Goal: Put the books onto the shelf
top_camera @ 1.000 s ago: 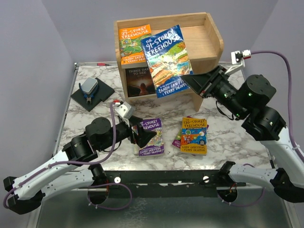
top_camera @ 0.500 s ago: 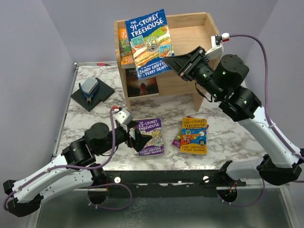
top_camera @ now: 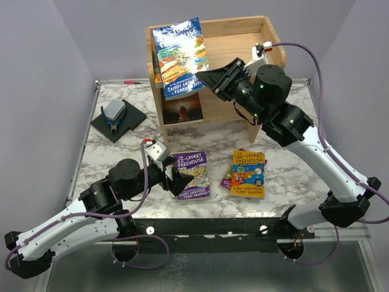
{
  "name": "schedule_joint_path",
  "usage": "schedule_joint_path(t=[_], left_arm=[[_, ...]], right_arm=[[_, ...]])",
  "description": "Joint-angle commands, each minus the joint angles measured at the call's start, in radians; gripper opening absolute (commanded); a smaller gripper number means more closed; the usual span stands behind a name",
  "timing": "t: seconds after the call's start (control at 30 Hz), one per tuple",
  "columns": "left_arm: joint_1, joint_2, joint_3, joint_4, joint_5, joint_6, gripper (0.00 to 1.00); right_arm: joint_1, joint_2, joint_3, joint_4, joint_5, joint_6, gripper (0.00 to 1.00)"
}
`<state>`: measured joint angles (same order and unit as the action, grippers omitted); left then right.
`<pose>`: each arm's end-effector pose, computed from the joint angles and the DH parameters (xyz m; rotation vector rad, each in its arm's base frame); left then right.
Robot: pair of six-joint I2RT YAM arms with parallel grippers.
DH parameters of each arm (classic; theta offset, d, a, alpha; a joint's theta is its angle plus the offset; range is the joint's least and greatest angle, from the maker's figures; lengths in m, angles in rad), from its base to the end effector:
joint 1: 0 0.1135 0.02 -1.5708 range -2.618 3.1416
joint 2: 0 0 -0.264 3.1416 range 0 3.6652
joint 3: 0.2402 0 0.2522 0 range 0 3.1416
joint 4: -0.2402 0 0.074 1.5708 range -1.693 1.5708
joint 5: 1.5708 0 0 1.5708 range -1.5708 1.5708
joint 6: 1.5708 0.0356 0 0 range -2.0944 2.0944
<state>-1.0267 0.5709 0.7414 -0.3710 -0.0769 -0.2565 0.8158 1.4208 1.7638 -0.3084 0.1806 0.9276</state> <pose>0.0729 -0.1153 0.3350 0.6416 1.7378 -0.8485 0.2103 0.2141 0.5172 0.2491 1.6556 1.2237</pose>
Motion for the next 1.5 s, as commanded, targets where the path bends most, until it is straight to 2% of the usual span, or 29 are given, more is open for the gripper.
schedule_joint_path(t=[0.0, 0.1, 0.27, 0.37, 0.67, 0.87, 1.1, 1.3, 1.47], left_arm=[[0.005, -0.016, -0.013, -0.006, 0.000, 0.013, 0.99], [0.005, -0.021, -0.014, -0.005, 0.001, 0.013, 0.99], [0.005, -0.025, -0.014, -0.007, -0.003, 0.014, 0.99], [0.005, -0.027, -0.014, -0.009, -0.006, 0.014, 0.99], [0.005, -0.020, -0.013, -0.012, -0.016, 0.018, 0.99], [0.004, -0.018, -0.014, -0.013, -0.019, 0.016, 0.99], [0.004, -0.014, -0.014, -0.014, -0.021, 0.017, 0.99], [0.005, -0.015, -0.014, -0.016, -0.021, 0.021, 0.99], [0.005, -0.007, -0.014, -0.017, -0.018, 0.025, 0.99]], right_arm=[[-0.004, 0.010, 0.048, 0.103, 0.012, 0.019, 0.14], [-0.004, 0.018, 0.045, 0.116, 0.003, 0.024, 0.22], [-0.004, 0.027, 0.040, 0.117, 0.015, 0.026, 0.29], [-0.004, 0.013, 0.013, 0.133, 0.031, 0.027, 0.38], [-0.004, -0.006, 0.004, 0.133, 0.021, -0.035, 0.53], [-0.004, -0.013, 0.062, 0.010, 0.040, -0.190, 0.63], [-0.004, -0.038, 0.077, -0.033, 0.041, -0.406, 0.66], [-0.004, -0.036, 0.122, -0.086, -0.058, -0.668, 0.69], [-0.004, -0.069, 0.058, -0.056, -0.173, -0.865, 0.71]])
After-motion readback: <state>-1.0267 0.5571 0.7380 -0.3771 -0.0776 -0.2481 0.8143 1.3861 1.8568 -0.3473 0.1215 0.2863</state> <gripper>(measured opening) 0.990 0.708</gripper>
